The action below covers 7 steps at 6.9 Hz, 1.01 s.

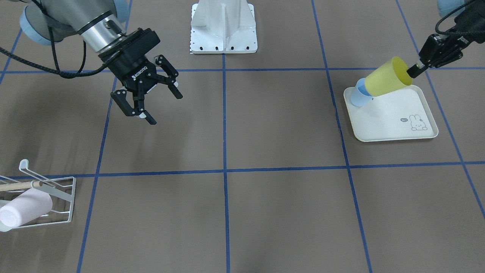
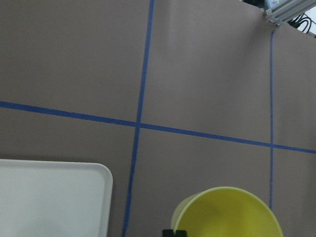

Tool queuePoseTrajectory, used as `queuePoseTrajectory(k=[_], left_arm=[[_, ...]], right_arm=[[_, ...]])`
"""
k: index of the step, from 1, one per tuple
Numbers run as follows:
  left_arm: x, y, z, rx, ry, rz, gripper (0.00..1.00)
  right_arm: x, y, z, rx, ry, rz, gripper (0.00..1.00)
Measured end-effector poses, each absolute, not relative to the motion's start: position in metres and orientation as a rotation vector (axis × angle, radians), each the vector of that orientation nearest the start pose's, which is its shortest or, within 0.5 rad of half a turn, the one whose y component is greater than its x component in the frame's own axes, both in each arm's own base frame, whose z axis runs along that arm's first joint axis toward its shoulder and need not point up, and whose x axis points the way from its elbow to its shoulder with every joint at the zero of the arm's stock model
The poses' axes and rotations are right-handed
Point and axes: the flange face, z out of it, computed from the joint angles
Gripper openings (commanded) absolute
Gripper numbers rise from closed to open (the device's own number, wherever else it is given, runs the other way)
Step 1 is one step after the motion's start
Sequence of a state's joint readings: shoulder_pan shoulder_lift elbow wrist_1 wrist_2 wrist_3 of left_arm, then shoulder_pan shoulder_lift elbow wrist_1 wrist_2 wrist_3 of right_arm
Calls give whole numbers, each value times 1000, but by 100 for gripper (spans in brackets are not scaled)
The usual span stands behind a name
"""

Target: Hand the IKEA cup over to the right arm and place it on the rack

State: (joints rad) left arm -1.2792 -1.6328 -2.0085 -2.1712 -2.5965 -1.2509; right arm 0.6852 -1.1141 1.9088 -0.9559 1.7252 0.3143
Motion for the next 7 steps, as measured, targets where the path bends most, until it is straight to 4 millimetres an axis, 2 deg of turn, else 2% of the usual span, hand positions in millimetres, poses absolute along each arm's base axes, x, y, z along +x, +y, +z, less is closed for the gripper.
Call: queuePoseTrajectory(k=[2,3,5,7], left_arm=[[92,-464,279,13,1422,-295,0],[97,-464,257,-16,1455,-317,0],[117,-461,226,-83,1501,-322,0],[136,-452,211,-120,1532,-290,0]], right_arm=[[-418,-426,124,1194,-952,-501,96],[-438,-412,106,1217,-964,-489,96],[-462,-393,91,1261,-984,-503,93],[-482,-374,90,1378,-1023,-539,94]])
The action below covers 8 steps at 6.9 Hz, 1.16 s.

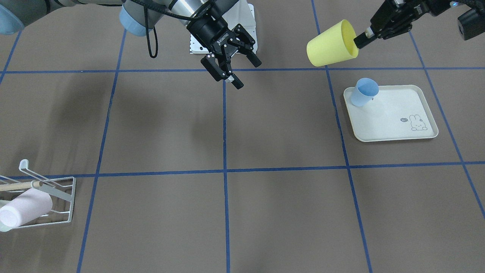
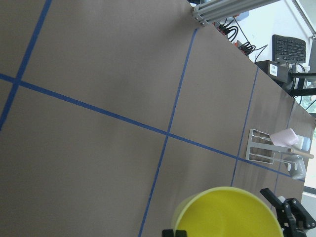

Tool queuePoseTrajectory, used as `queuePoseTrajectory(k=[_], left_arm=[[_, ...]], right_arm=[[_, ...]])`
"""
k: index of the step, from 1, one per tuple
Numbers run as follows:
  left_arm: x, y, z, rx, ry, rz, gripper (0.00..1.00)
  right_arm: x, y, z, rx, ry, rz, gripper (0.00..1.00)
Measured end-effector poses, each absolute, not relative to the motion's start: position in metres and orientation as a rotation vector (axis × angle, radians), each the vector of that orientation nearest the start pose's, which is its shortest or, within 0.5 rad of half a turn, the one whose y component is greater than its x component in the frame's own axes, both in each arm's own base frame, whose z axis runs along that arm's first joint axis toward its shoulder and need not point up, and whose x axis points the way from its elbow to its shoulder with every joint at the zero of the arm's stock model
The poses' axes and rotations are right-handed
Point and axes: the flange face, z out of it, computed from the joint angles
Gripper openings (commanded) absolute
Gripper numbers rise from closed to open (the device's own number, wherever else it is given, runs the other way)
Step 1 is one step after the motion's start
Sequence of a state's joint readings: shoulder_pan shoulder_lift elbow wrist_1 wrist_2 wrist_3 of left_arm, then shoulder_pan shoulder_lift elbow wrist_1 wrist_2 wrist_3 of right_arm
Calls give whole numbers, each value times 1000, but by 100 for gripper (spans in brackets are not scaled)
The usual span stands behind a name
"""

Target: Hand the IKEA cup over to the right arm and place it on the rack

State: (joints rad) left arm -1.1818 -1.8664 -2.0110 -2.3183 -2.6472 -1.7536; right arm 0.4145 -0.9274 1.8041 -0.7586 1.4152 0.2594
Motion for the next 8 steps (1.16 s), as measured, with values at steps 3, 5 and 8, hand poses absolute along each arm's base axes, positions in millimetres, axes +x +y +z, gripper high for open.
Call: queuePoseTrajectory(k=[3,5,8], left_arm=[[158,-448,198,-135,1550,-238,0],[176,-445,188,-148,1557,-199,0],[188,-446,178,-156,1563,-175,0]], right_arm=[[-491,-362,88,1467,-1035,-545,94],[-491,-360,76,1504,-1028,-560,94],[-489,-357,67,1529,-1027,-568,94]])
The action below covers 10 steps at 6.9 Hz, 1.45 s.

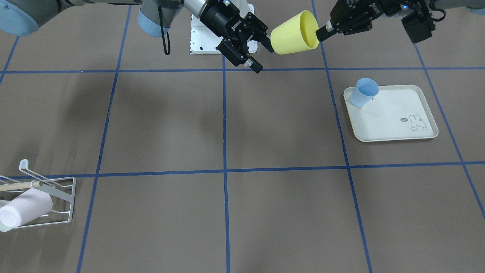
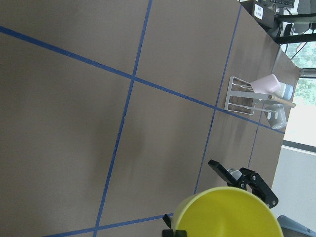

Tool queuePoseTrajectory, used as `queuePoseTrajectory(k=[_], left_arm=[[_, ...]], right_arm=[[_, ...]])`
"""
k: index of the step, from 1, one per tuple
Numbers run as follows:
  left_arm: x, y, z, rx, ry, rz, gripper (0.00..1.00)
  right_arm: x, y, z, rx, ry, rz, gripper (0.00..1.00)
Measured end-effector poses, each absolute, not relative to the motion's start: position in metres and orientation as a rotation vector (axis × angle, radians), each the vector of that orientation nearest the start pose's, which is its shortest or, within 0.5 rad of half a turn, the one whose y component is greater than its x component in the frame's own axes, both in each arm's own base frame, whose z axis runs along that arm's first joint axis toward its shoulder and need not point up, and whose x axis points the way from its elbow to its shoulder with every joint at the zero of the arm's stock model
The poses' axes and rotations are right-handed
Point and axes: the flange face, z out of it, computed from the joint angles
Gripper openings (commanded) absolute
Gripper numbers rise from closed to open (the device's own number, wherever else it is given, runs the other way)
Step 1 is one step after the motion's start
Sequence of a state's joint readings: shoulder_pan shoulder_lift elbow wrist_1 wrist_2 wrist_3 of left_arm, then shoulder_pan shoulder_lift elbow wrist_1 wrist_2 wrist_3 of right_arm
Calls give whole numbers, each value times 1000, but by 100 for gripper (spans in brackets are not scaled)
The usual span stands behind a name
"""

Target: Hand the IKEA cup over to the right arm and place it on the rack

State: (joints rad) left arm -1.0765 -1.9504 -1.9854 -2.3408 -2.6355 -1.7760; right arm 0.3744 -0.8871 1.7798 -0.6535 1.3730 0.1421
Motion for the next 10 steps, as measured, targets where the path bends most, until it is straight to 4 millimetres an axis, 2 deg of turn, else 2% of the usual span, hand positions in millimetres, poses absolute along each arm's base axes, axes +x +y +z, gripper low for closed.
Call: queuePoseTrajectory(k=[6,10], left_arm=[[203,-452,171,-170,1561,-160,0],[206,-455,170,-173,1559,-159,0]], right_arm=[[-487,-352,55,1556,-1029,-574,94],[-486,-349,49,1564,-1040,-570,94]])
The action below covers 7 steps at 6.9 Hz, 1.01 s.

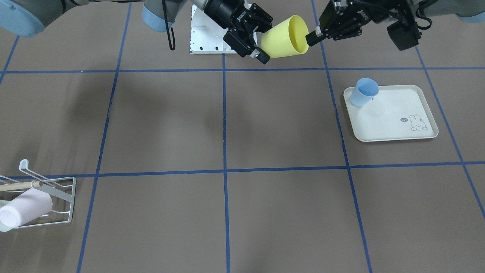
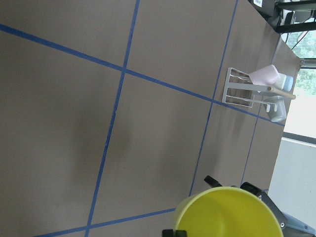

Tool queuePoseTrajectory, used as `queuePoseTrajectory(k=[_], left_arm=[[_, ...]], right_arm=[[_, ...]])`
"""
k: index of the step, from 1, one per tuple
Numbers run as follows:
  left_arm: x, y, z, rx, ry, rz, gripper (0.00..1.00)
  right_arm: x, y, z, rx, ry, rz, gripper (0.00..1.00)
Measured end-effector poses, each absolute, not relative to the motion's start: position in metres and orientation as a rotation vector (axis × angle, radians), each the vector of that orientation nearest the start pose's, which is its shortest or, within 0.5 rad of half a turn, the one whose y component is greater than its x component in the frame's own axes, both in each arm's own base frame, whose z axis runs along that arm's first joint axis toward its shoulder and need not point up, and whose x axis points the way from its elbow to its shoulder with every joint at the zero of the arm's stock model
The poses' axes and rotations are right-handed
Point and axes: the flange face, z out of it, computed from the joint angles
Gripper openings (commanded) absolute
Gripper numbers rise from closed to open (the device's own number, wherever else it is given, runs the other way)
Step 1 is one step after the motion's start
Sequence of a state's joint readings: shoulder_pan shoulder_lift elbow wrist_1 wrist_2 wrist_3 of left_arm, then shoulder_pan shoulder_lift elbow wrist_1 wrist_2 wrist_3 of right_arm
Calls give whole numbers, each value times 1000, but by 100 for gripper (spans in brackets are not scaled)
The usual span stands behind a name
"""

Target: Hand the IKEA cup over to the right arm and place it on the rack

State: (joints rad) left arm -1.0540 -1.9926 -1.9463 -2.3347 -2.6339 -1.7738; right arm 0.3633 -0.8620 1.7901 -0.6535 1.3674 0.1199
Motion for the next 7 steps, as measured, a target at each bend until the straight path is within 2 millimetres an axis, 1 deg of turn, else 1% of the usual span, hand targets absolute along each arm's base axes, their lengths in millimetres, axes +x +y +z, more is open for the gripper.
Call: queuePoseTrajectory(k=[1,2,3,4,5,6,7], left_arm=[[206,-456,171,-174,1558,-160,0],[206,-456,171,-174,1557,-161,0],[206,-456,172,-174,1557,-160,0],[206,-456,171,-173,1558,-159,0],[206,-456,171,-172,1559,-158,0],[206,-456,170,-171,1559,-158,0],[206,-457,169,-169,1560,-155,88]], right_arm=[[-486,-349,46,1568,-1040,-564,94],[-485,-349,44,1572,-1039,-557,91],[-485,-349,43,1574,-1038,-554,80],[-485,-349,43,1576,-1033,-549,66],[-484,-350,43,1579,-1026,-539,57],[-483,-350,43,1581,-1021,-533,54],[-482,-350,42,1583,-1019,-530,52]])
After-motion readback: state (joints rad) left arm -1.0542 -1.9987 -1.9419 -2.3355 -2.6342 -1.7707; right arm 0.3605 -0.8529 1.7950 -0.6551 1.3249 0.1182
